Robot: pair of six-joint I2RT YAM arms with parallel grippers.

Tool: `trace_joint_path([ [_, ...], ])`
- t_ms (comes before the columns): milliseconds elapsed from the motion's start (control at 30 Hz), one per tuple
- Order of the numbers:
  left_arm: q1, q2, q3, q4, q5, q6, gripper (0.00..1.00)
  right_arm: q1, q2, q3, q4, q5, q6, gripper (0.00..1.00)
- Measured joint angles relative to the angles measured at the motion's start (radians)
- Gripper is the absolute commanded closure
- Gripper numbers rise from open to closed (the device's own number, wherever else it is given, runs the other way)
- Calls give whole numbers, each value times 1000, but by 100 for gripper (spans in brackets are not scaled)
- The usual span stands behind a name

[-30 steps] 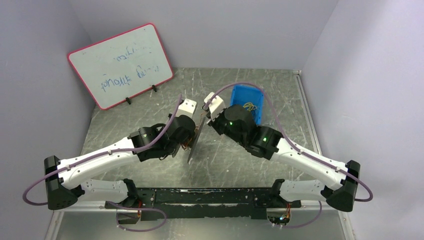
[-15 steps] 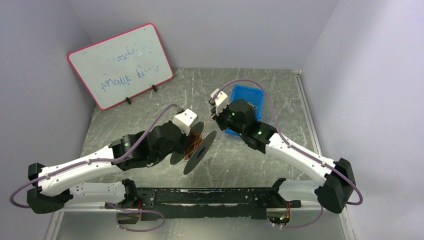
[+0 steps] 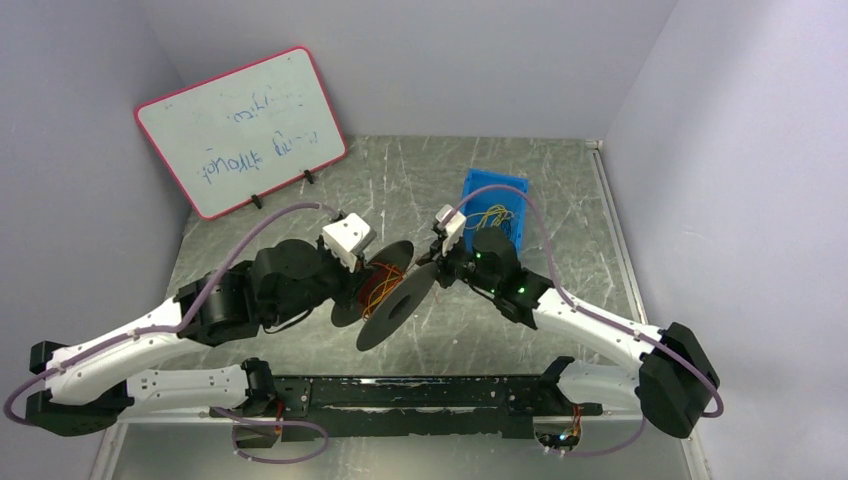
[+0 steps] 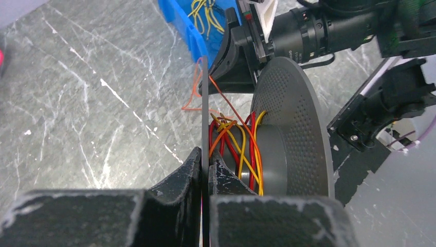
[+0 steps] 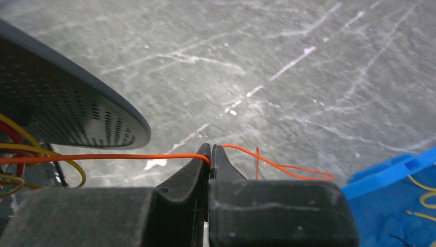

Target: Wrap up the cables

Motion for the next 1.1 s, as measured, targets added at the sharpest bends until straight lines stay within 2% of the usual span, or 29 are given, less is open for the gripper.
trace_joint_path([
  [433, 0, -34, 107, -47, 127, 2, 93, -4, -77, -211, 357, -169, 142, 89],
  [733, -2, -59, 214, 1, 198, -20, 93, -21, -29, -294, 422, -171, 192, 76],
  [900, -3, -56, 243, 5, 166, -29, 93, -21, -35, -328, 457, -168, 207, 70],
  [1100, -2, -48, 258, 6, 108, -35, 93, -22, -87, -373, 473, -169, 220, 67],
])
